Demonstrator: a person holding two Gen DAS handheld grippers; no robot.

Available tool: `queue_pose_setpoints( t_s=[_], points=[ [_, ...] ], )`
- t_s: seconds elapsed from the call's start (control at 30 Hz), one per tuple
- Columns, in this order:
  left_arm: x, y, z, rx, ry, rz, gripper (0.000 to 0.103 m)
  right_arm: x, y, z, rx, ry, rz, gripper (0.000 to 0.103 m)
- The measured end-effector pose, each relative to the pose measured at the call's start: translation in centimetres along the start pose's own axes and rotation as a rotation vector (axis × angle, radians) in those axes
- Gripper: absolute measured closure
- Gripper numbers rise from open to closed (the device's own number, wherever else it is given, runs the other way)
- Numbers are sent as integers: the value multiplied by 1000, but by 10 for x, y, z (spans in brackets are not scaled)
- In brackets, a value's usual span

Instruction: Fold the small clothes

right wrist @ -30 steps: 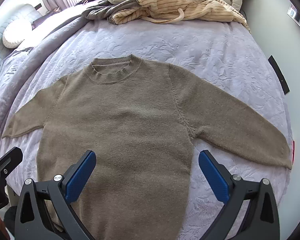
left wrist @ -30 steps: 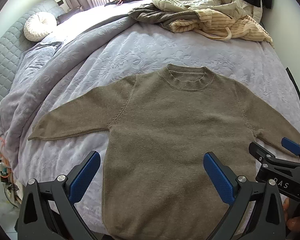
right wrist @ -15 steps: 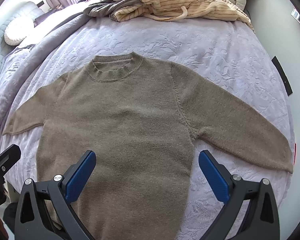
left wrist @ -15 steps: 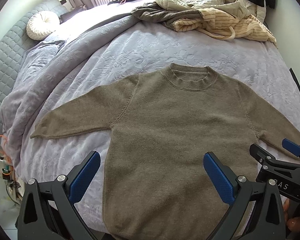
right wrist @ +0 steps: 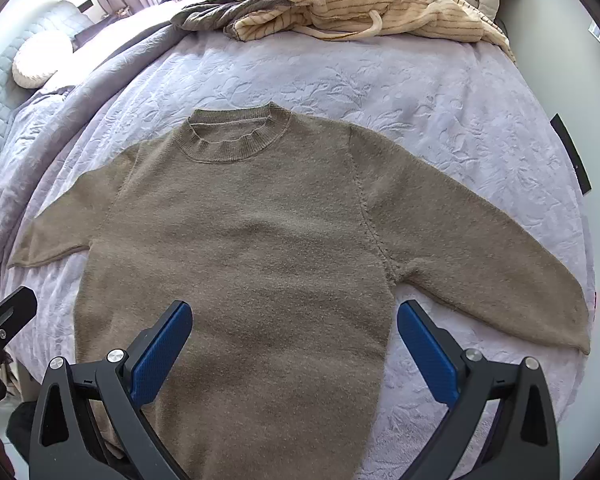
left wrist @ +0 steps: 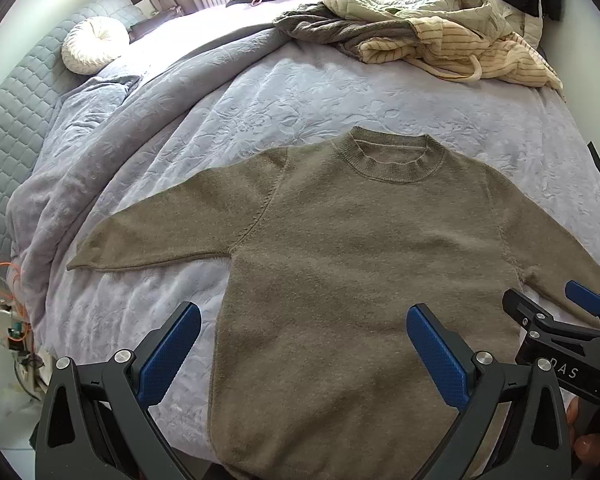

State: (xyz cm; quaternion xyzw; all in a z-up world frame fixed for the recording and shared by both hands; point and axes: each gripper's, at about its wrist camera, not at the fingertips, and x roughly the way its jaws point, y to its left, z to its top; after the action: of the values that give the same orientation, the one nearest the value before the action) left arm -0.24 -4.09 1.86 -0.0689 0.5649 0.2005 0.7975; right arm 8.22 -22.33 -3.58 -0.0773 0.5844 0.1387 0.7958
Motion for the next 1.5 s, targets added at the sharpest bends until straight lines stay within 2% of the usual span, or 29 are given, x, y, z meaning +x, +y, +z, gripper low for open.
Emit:
queue_pose_setpoints(
  t_s=[0.3, 0.43, 0.67, 0.77, 0.87, 0.93, 1.0, 1.17, 1.5],
  points=[
    [5, 3, -2, -25, 33, 17, 0, 9, -11, -8, 29, 28, 42, 1],
    [6, 10, -1, -33, 36, 10, 0, 16, -7, -9, 25, 45, 33, 1],
    [19, 37, 1, 4, 39, -70, 0, 5, 7, -9, 106, 25, 14, 1],
    [27, 54, 2, 11, 44, -124, 0, -4, 18, -15, 153, 5, 10, 1],
    [40, 69, 3, 24, 47, -173, 0, -11, 38, -26, 137, -23, -21, 1],
    [52, 77, 0, 33, 72, -211, 0, -14, 53, -35, 133, -9, -57, 1],
    [62, 86, -4, 33, 90, -237, 0, -16, 65, -46, 154, 15, -44, 1],
    [82, 111, -14, -5, 111, -258, 0, -9, 93, -62, 142, 85, -39, 1],
    [99, 158, -14, -78, 100, -283, 0, -15, 138, -57, 109, 84, -66, 1]
  ],
)
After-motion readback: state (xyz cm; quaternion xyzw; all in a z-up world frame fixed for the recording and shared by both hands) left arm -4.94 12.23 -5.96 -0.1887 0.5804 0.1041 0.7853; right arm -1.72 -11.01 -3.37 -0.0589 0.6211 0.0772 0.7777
